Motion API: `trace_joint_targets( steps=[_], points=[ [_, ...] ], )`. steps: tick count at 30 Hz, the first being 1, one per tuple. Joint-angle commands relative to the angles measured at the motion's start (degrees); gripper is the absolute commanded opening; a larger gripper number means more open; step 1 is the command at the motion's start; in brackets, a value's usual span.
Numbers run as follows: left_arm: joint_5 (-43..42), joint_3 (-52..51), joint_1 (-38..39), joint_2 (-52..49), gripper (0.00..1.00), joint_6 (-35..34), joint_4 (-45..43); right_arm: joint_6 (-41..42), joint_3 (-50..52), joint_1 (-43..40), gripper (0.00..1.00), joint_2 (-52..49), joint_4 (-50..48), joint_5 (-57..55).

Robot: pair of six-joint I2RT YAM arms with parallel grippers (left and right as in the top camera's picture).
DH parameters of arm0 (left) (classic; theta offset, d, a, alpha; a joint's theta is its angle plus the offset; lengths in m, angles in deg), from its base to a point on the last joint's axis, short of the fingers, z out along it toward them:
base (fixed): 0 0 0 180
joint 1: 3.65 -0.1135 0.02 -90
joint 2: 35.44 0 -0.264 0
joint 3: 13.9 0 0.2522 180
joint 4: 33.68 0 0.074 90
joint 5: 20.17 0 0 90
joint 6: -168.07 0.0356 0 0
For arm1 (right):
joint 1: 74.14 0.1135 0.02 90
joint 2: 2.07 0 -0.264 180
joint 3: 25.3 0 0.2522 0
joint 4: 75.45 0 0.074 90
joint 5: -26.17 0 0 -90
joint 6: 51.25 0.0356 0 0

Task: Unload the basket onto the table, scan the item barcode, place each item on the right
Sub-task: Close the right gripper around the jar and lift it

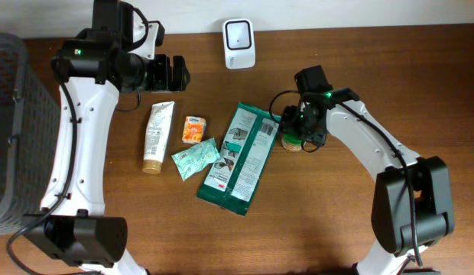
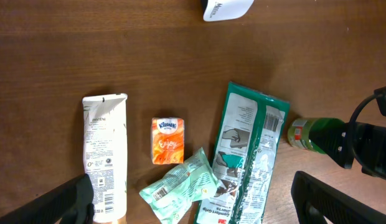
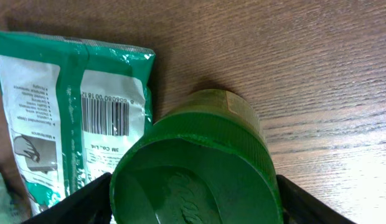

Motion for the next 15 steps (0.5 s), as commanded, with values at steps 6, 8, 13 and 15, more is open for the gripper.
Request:
trace_joint_targets(
  steps=[6, 8, 13, 15],
  points=[
    [-0.6, 1.2, -0.1, 0.6, 0.99, 1.1, 0.1, -17.1, -5.5, -1.5, 0.55, 1.4, 6.5, -0.9],
    [-0.6, 1.2, -0.1, 0.6, 0.99, 1.1, 0.1, -27.9, -9.7, -2.1, 0.55, 1.4, 11.8, -0.9],
    [-0.6, 1.2, -0.1, 0.6, 0.99, 1.1, 0.1, -60.7, -13.2, -2.4, 0.55, 1.4, 19.5, 0.1],
    [-0.6, 1.2, -0.1, 0.5, 0.99, 1.1, 0.1, -68.0, -11.9, -2.4, 0.55, 1.4, 19.5, 1.2]
  ],
)
